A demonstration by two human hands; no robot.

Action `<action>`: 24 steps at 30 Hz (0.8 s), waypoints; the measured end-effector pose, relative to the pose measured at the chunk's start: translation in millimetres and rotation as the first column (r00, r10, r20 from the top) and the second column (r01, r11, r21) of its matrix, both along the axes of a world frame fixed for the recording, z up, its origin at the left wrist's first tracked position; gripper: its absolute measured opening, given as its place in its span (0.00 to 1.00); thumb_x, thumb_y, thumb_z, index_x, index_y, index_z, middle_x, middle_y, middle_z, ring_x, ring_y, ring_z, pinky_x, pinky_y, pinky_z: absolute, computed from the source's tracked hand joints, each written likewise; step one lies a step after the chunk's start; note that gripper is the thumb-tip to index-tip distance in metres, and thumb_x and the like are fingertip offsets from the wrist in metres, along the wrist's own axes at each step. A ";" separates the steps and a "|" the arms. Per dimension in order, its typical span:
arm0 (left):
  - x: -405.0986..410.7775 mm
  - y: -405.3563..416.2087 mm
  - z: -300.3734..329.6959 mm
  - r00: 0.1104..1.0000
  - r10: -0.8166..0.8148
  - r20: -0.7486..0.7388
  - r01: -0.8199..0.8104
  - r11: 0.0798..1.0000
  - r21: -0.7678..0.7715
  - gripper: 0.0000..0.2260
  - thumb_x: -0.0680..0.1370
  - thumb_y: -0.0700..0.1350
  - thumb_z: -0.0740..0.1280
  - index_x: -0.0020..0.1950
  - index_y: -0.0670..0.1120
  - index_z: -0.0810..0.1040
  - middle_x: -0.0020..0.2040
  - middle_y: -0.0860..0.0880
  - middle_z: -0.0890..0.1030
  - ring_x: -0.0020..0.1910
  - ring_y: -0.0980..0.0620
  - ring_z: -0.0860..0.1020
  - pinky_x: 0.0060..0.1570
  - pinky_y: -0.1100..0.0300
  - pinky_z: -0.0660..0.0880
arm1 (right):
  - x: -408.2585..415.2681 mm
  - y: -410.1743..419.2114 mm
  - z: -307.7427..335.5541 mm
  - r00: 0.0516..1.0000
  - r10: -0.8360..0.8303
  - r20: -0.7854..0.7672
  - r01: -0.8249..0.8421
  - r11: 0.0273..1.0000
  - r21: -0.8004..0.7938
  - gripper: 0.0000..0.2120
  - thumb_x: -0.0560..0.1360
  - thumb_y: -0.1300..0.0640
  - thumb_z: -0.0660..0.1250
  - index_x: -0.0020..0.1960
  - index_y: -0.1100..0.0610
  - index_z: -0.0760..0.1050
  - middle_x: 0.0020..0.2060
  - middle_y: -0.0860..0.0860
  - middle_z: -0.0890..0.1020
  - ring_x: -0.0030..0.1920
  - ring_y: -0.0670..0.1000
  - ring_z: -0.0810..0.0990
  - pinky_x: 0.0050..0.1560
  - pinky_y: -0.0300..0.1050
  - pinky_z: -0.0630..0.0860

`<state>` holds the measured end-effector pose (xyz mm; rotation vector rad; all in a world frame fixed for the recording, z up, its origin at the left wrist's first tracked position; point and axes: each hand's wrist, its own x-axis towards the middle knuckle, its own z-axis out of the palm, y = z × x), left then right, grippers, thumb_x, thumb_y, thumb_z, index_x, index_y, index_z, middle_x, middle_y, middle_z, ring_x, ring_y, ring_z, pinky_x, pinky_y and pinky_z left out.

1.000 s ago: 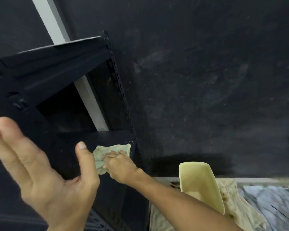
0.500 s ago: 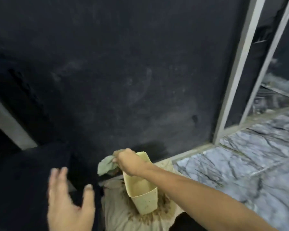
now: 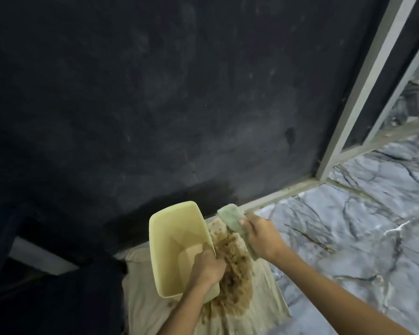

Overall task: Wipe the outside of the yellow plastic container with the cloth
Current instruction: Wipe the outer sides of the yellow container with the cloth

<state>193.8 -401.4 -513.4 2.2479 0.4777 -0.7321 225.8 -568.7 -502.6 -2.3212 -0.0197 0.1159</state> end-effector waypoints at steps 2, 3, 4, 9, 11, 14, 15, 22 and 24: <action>1.1 -0.7 -5.3 1.000 -0.014 0.000 0.014 1.000 0.022 0.26 0.83 0.46 0.58 0.82 0.44 0.62 0.76 0.42 0.74 0.72 0.38 0.76 0.71 0.50 0.74 | -5.7 0.0 -26.2 0.999 -0.015 -0.029 0.016 0.999 0.045 0.13 0.84 0.53 0.57 0.45 0.58 0.73 0.35 0.51 0.78 0.39 0.54 0.75 0.39 0.45 0.62; -0.7 1.1 -6.2 1.000 -0.023 -0.005 0.023 0.999 0.034 0.25 0.84 0.43 0.57 0.82 0.44 0.62 0.76 0.42 0.74 0.73 0.39 0.75 0.71 0.52 0.73 | -9.0 1.3 -35.9 0.999 -0.030 -0.041 0.033 0.997 0.075 0.13 0.84 0.54 0.57 0.43 0.57 0.71 0.33 0.48 0.76 0.38 0.52 0.73 0.38 0.44 0.60; -2.5 4.1 -5.2 0.999 -0.032 -0.006 0.033 0.999 0.042 0.24 0.84 0.42 0.57 0.81 0.43 0.63 0.75 0.42 0.74 0.73 0.40 0.74 0.71 0.53 0.71 | -11.9 3.4 -43.6 0.998 -0.044 -0.050 0.049 0.992 0.114 0.12 0.84 0.54 0.57 0.42 0.55 0.70 0.32 0.46 0.74 0.37 0.51 0.73 0.37 0.43 0.60; -16.2 60.3 11.1 0.998 -0.019 0.061 0.019 1.000 -0.011 0.21 0.85 0.42 0.60 0.79 0.49 0.69 0.73 0.50 0.78 0.74 0.47 0.75 0.76 0.51 0.69 | -25.1 20.9 -66.9 0.992 -0.084 -0.093 0.112 0.928 0.357 0.13 0.83 0.48 0.58 0.42 0.48 0.74 0.34 0.45 0.79 0.38 0.46 0.78 0.44 0.40 0.74; -21.0 85.9 16.8 0.992 0.052 0.118 -0.042 0.996 -0.080 0.17 0.85 0.42 0.61 0.73 0.51 0.75 0.66 0.53 0.83 0.68 0.50 0.80 0.73 0.47 0.74 | -30.8 31.9 -61.9 0.993 -0.097 -0.060 0.114 0.889 0.444 0.15 0.83 0.47 0.57 0.42 0.51 0.75 0.34 0.47 0.78 0.37 0.49 0.77 0.44 0.50 0.76; -30.0 104.7 12.0 0.973 0.175 0.147 -0.146 0.971 -0.188 0.16 0.85 0.42 0.63 0.71 0.55 0.78 0.61 0.56 0.87 0.64 0.53 0.83 0.70 0.45 0.77 | -40.1 55.7 -46.3 0.994 -0.096 0.049 0.056 0.853 0.519 0.14 0.84 0.50 0.57 0.44 0.51 0.75 0.35 0.47 0.77 0.36 0.46 0.76 0.40 0.43 0.72; -33.9 107.6 7.5 0.964 0.217 0.151 -0.179 0.957 -0.228 0.15 0.85 0.42 0.64 0.69 0.56 0.79 0.60 0.56 0.88 0.63 0.54 0.84 0.69 0.46 0.78 | -44.1 66.2 -42.2 0.994 -0.071 0.080 0.018 0.850 0.526 0.11 0.84 0.51 0.57 0.47 0.48 0.75 0.37 0.42 0.78 0.39 0.44 0.77 0.41 0.38 0.71; -53.4 109.9 -21.2 0.932 0.310 0.188 -0.227 0.903 -0.364 0.22 0.76 0.46 0.66 0.71 0.55 0.80 0.63 0.56 0.87 0.65 0.56 0.84 0.69 0.46 0.77 | -63.7 129.7 -85.8 0.976 0.206 0.075 -0.219 0.926 0.307 0.23 0.84 0.43 0.52 0.75 0.50 0.64 0.77 0.43 0.62 0.78 0.40 0.53 0.78 0.46 0.54; -59.7 110.6 -31.7 0.927 0.324 0.189 -0.242 0.901 -0.360 0.24 0.75 0.45 0.67 0.72 0.56 0.78 0.64 0.58 0.86 0.66 0.57 0.83 0.71 0.46 0.76 | -50.9 136.0 -95.4 0.981 0.181 0.066 -0.192 0.948 0.255 0.22 0.84 0.43 0.50 0.72 0.51 0.67 0.77 0.46 0.64 0.78 0.42 0.55 0.77 0.50 0.55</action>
